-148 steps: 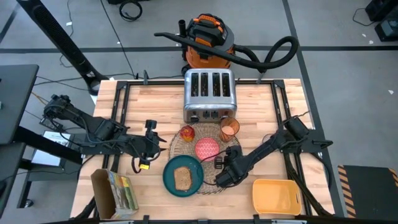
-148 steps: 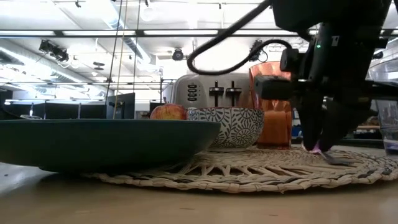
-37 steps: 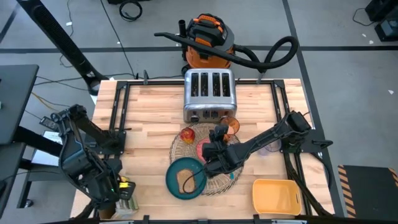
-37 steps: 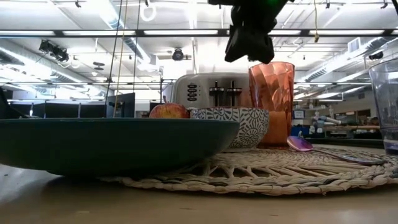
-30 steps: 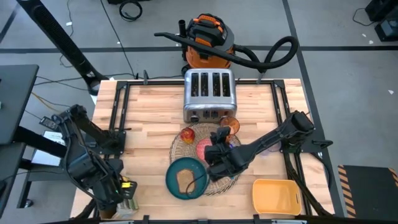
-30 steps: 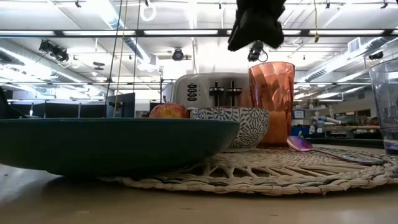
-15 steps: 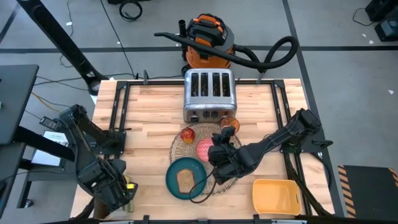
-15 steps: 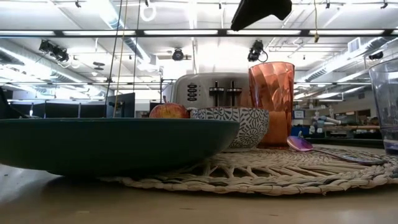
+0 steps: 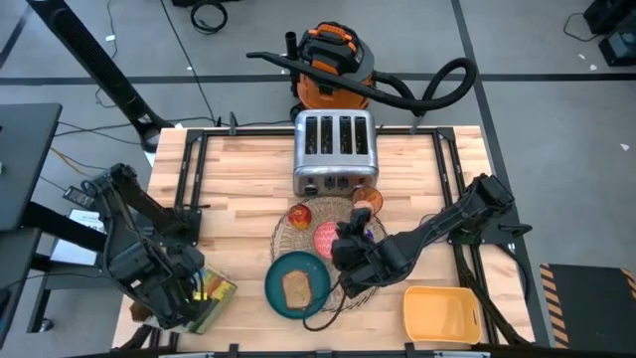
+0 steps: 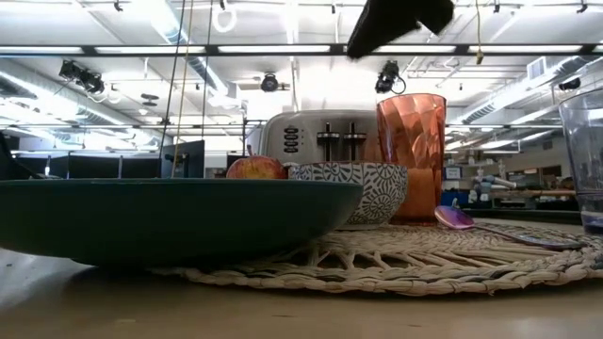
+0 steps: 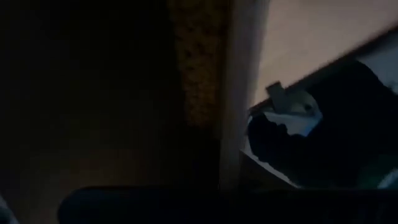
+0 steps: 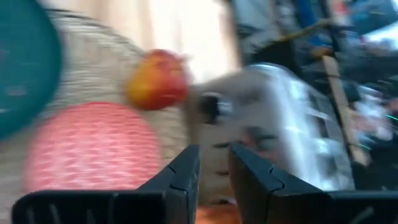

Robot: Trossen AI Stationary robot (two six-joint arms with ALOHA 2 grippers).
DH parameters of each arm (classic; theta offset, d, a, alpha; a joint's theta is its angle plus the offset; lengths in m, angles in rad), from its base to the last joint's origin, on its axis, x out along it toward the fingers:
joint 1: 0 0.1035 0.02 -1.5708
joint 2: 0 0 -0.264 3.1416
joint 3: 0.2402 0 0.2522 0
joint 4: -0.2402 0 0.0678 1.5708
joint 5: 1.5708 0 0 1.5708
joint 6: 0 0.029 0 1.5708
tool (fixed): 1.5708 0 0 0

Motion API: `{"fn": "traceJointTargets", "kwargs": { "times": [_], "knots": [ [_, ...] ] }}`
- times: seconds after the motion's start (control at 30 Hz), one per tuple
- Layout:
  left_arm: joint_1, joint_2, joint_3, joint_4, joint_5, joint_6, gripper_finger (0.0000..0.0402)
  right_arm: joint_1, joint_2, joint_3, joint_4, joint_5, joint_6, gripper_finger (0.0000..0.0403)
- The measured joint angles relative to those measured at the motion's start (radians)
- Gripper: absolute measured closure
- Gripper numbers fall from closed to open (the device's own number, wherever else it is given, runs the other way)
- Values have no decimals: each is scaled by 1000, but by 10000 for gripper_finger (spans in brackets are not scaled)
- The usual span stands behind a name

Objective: Arrange a breakfast setting
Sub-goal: Pour the yellow cereal from the cereal box into the red patterned bowl

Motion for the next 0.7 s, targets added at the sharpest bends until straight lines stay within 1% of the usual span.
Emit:
{"fn": "traceJointTargets", "kwargs": {
  "times": [0.1,0.17,0.27,0.37,0.47,0.6,0.7],
  "knots": [
    [9,-3,41,0,-45,103,399,-1,0,-68,179,-154,-132,322],
    [11,-3,63,0,-64,130,399,0,1,-114,327,-272,-214,331],
    [11,-4,84,0,-103,182,400,0,2,-163,518,-388,-309,346],
    [10,-8,86,0,-140,246,400,0,2,-189,637,-441,-339,360],
    [11,-31,86,1,-193,298,400,-15,6,-192,681,-497,-398,374],
    [11,-63,86,1,-288,396,401,-42,7,-192,777,-537,-333,387],
    [11,-99,86,0,-332,463,401,-64,11,-219,914,-597,-291,381]
  ]
}}
